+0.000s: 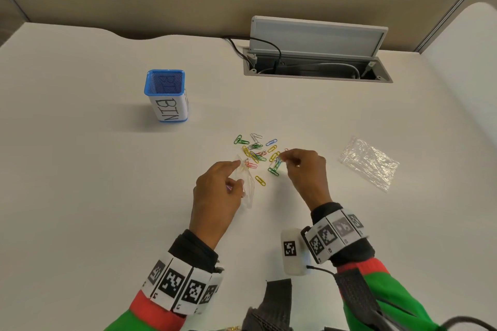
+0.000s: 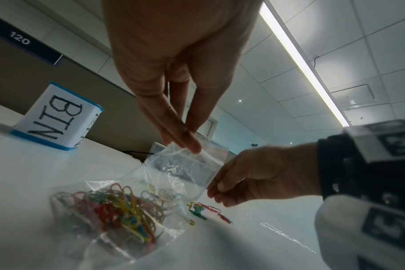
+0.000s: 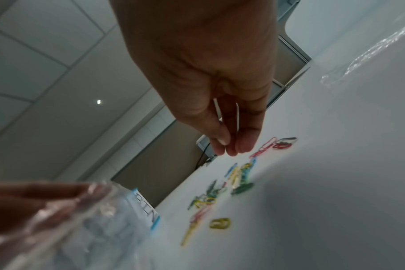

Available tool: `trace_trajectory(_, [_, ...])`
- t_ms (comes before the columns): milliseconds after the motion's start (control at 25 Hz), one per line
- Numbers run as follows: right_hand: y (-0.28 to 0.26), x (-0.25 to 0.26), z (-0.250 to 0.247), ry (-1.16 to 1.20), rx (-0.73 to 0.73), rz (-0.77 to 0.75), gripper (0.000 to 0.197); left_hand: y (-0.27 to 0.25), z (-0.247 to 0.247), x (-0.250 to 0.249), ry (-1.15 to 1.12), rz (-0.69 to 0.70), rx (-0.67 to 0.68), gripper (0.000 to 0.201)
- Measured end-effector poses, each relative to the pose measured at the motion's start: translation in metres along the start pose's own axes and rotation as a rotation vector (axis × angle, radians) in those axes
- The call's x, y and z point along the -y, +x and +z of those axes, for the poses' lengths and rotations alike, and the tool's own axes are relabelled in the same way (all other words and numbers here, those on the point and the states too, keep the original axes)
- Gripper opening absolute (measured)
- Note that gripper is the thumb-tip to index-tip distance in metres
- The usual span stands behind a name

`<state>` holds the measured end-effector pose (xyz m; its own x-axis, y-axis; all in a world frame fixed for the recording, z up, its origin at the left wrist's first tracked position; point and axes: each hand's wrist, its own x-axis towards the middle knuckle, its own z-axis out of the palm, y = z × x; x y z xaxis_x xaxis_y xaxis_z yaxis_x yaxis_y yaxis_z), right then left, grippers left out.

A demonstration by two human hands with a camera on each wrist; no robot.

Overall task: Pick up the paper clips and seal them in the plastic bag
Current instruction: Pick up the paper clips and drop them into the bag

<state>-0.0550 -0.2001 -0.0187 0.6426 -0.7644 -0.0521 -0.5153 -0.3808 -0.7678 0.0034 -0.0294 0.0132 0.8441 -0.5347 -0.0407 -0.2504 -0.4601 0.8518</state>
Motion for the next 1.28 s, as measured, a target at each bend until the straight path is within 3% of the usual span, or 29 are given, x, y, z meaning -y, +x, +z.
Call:
trace_trajectory(120, [0.0, -0.012, 0.012, -0.206, 0.116, -0.057, 0.035, 0.001, 0.0, -0.001, 0.009, -0.011, -0.002, 0.037])
trace_trajectory(280, [-0.005, -0.015, 0.02, -0.246, 0.194, -0.166, 0.035, 0.001, -0.001, 0.001, 0.015, -0.016, -0.006, 0.037])
trace_trajectory(480, [-0.006, -0.015, 0.018, -0.218, 0.125, -0.115, 0.032, 0.0, -0.001, 0.0, 0.007, -0.021, -0.004, 0.038])
trace_trajectory(640, [-0.01, -0.013, 0.024, -0.322, 0.242, -0.134, 0.039, 0.0, -0.001, 0.0, 0.007, -0.021, -0.005, 0.038])
trace_trajectory(760, [-0.012, -0.016, 0.025, -0.273, 0.208, -0.117, 0.036, 0.0, -0.002, 0.001, -0.007, -0.027, -0.004, 0.038])
trace_trajectory(880, [-0.014, -0.018, 0.025, -0.2, 0.082, -0.033, 0.022, 0.0, -0.001, 0.001, -0.013, -0.026, -0.001, 0.038])
trace_trajectory(960, [-0.017, -0.016, 0.027, -0.194, 0.104, -0.008, 0.029, 0.0, 0.0, 0.001, -0.011, -0.022, 0.005, 0.038])
trace_trajectory(1080, [-0.023, -0.011, 0.033, -0.274, 0.203, -0.076, 0.032, 0.0, 0.001, 0.0, -0.001, -0.01, 0.01, 0.038])
trace_trajectory(1280, [-0.023, -0.011, 0.031, -0.295, 0.134, -0.154, 0.012, -0.001, -0.001, 0.0, 0.021, -0.019, 0.006, 0.038])
